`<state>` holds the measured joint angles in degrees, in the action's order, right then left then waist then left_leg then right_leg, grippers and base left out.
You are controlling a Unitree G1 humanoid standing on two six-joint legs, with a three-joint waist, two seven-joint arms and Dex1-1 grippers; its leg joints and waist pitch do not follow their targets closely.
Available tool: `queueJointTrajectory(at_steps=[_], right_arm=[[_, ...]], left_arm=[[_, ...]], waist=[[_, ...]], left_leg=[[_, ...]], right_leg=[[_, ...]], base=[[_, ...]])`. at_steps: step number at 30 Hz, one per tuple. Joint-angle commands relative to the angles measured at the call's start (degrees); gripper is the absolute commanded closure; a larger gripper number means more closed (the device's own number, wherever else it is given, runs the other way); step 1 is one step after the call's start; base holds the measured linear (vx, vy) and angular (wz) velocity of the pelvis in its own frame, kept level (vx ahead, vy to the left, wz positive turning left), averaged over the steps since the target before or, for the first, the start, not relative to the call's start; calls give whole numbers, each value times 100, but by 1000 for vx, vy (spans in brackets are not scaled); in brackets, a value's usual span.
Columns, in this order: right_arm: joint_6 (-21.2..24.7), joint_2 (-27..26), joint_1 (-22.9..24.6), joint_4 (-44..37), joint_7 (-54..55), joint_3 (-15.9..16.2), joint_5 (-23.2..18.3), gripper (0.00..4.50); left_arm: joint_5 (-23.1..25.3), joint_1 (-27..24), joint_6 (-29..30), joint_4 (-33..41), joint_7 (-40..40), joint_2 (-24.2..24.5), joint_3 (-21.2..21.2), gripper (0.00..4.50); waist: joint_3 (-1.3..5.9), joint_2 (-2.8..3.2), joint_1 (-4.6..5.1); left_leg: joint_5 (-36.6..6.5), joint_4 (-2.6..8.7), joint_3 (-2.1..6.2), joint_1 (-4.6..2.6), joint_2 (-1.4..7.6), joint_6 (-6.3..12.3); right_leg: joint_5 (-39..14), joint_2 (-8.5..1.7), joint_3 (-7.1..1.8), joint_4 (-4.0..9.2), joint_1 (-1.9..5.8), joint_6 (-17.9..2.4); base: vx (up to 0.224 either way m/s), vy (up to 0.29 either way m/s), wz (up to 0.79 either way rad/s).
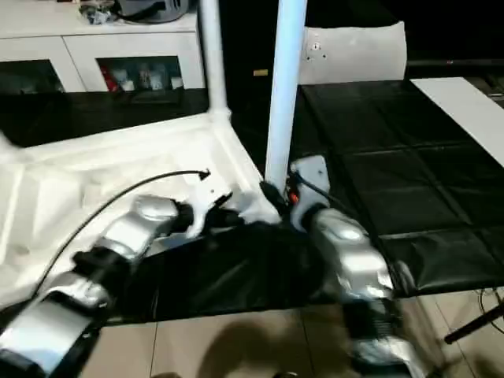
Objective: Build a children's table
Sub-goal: Rotate leg to tighten
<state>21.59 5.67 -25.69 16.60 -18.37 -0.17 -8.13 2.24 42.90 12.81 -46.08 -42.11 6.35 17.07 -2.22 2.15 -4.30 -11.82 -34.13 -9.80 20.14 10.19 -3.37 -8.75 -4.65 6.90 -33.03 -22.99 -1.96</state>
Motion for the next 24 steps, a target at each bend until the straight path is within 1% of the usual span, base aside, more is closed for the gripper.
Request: queueJointTrajectory(at_steps=[1,2,3,4,5,6,8,9,10,11,12,13,14,15,16,17,18,19,20,21,22,23,24], right_arm=[[8,-371,67,132,-253,605,-4,199],[-11,-400,84,102,-226,568,-6,199],[-57,-425,136,18,-235,468,-90,182],[-95,-433,172,-38,-248,410,-148,182],[-111,-419,223,-116,-300,374,-199,175],[-187,-358,297,-220,-428,364,-245,156],[-300,-278,390,-338,-567,371,-251,148],[-421,-110,520,-491,-842,338,-348,129],[-421,-110,520,-491,-842,338,-348,129],[-585,127,648,-645,-1250,311,-473,120],[-690,307,736,-749,-1531,300,-530,102],[-711,489,804,-826,-1795,315,-564,96],[-667,685,875,-911,-2096,347,-621,96],[-652,735,899,-938,-2189,354,-638,84],[-651,885,939,-986,-2409,385,-660,84],[-628,1024,979,-1038,-2625,405,-709,61],[-576,1184,1011,-1084,-2889,419,-784,61],[-564,1326,1034,-1111,-3132,433,-842,61],[-518,1509,1044,-1139,-3482,450,-943,61],[-496,1573,1045,-1148,-3613,456,-983,61],[-460,1695,1032,-1151,-3859,491,-1065,61],[-448,1748,1027,-1149,-3968,508,-1101,61],[-441,1778,1023,-1149,-4029,517,-1121,61]], left_arm=[[-46,229,-270,-69,689,-265,-227,450],[-40,230,-287,-98,679,-268,-225,450],[-5,218,-324,-124,600,-241,-195,450],[20,206,-351,-135,544,-221,-171,450],[39,190,-376,-141,493,-192,-156,450],[48,158,-422,-127,376,-141,-130,450],[69,120,-498,-127,237,-89,-118,450],[80,38,-613,-56,-26,36,-59,450],[80,38,-613,-56,-26,36,-59,450],[38,-89,-672,82,-390,197,0,450],[1,-191,-813,186,-715,320,58,450],[-52,-298,-892,303,-1035,434,108,450],[-102,-405,-921,424,-1312,548,152,450],[-112,-434,-919,452,-1381,577,157,450],[-127,-506,-966,543,-1606,678,214,450],[-133,-574,-1046,622,-1826,779,276,450],[-176,-651,-1145,721,-2106,888,332,450],[-236,-713,-1168,813,-2339,970,355,450],[-331,-783,-1203,944,-2652,1081,379,450],[-366,-808,-1217,995,-2772,1128,390,450],[-394,-852,-1246,1075,-2998,1228,429,450],[-403,-873,-1256,1111,-3097,1272,445,450],[-409,-884,-1262,1131,-3153,1296,454,450]], waist=[[394,-33,-23],[392,-40,-20],[389,-55,-23],[386,-51,-21],[385,-36,-25],[376,-41,-19],[368,-44,-6],[369,-45,11],[368,-51,15],[366,-48,29],[362,-50,42],[359,-55,54],[369,-53,50],[368,-53,48],[363,-48,57],[354,-53,52],[343,-39,48],[348,-32,42],[341,-33,31],[339,-53,12],[339,-39,10],[333,-47,-14],[325,-38,-65]], left_leg=[[-503,346,90,17,225,361],[-497,348,90,23,227,387],[-517,355,90,20,232,420],[-543,359,91,23,231,442],[-601,360,89,15,235,456],[-640,368,92,14,234,453],[-743,376,93,23,236,463],[-775,381,100,26,233,450],[-796,379,99,26,225,475],[-804,380,109,43,230,497],[-816,375,103,46,239,555],[-814,372,103,63,233,596],[-782,371,110,66,242,595],[-725,362,99,56,243,639],[-725,363,95,58,242,648],[-779,366,92,43,251,632],[-853,370,87,35,248,607],[-894,377,95,18,259,590],[-948,381,101,18,276,567],[-958,390,99,7,290,580],[-962,390,97,7,296,572],[-1023,391,89,-18,309,568],[-1046,395,81,-22,310,553]], right_leg=[[-1644,-436,-308,423,360,-673],[-1590,-428,-310,413,366,-682],[-1551,-432,-313,404,371,-700],[-1565,-435,-312,404,373,-704],[-1647,-449,-313,420,371,-681],[-1721,-443,-308,431,376,-660],[-1853,-448,-305,456,381,-584],[-1900,-449,-301,453,384,-570],[-1932,-448,-294,472,389,-552],[-1920,-456,-297,457,404,-540],[-1903,-454,-301,463,401,-536],[-1919,-458,-300,461,411,-561],[-1885,-470,-304,444,420,-583],[-1825,-459,-313,436,404,-618],[-1827,-452,-310,436,392,-653],[-1927,-449,-305,456,384,-668],[-2083,-451,-304,470,367,-653],[-2144,-452,-298,475,366,-647],[-2209,-462,-306,471,369,-626],[-2220,-463,-315,469,361,-641],[-2186,-458,-317,456,351,-668],[-2231,-463,-320,469,331,-685],[-2342,-465,-323,482,320,-656]], base=[[0,0,0],[0,0,0],[0,0,0],[0,0,0],[0,0,0],[0,0,0],[0,0,0],[0,0,0],[0,0,0],[0,0,0],[0,0,0],[0,0,0],[0,0,0],[0,0,0],[0,0,0],[0,0,0],[0,0,0],[0,0,0],[0,0,0],[0,0,0],[0,0,0],[0,0,0],[0,0,0]])
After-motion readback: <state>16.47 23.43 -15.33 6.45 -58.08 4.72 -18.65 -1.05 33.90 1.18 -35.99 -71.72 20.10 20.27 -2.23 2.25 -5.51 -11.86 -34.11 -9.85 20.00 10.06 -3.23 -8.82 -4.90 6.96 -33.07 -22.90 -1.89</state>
